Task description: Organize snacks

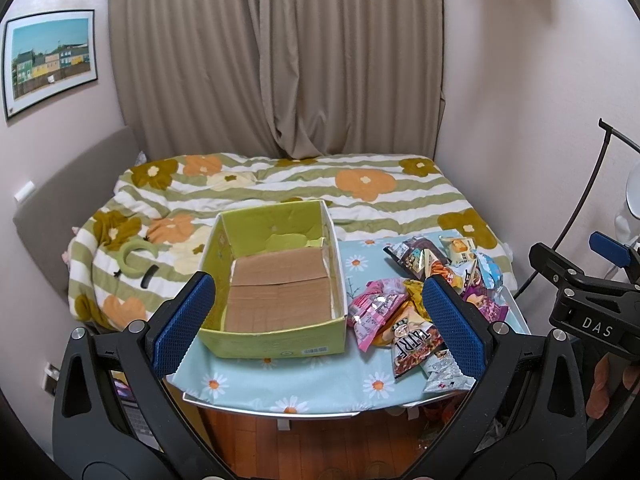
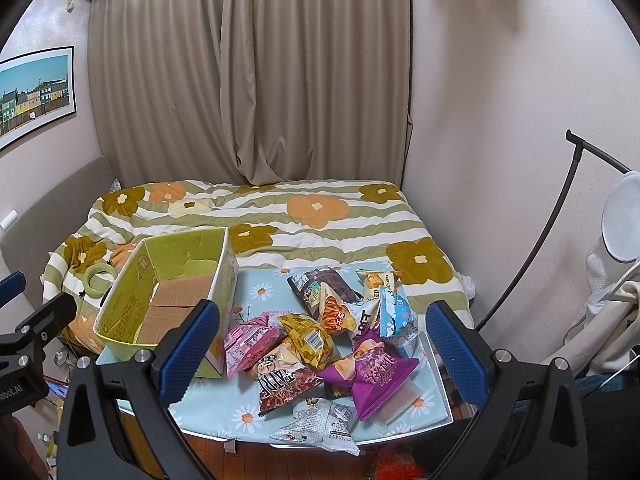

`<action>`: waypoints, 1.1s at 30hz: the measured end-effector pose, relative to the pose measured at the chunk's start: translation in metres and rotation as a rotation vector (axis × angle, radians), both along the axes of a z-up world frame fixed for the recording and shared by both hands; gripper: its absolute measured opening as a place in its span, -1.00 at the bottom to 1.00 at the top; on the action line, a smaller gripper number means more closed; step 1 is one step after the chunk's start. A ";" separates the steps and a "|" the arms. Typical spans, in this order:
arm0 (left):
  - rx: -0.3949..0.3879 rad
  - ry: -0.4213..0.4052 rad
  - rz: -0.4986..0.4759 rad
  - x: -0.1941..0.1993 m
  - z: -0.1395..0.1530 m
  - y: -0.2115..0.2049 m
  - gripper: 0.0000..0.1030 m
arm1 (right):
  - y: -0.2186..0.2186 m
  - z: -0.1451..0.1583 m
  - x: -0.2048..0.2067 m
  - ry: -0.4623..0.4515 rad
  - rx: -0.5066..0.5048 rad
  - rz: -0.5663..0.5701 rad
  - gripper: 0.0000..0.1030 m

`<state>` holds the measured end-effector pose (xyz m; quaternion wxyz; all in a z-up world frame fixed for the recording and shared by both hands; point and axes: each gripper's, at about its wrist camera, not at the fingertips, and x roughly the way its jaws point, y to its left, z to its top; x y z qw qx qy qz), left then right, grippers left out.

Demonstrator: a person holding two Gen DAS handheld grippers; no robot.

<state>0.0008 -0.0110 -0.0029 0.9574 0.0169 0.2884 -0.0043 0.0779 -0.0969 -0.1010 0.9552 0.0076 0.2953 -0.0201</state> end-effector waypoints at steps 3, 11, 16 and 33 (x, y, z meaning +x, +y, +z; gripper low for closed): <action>0.000 0.000 0.001 0.000 0.000 0.000 0.99 | 0.000 0.000 0.000 0.000 0.000 0.000 0.99; 0.001 0.001 0.001 0.000 0.000 0.000 0.99 | 0.000 0.000 0.000 -0.001 -0.001 -0.001 0.99; 0.000 0.000 0.000 0.001 0.000 0.000 0.99 | 0.000 0.000 0.000 0.000 -0.001 0.000 0.99; -0.057 0.155 -0.142 0.039 -0.028 -0.015 0.99 | -0.054 -0.004 -0.002 0.067 -0.058 -0.100 0.99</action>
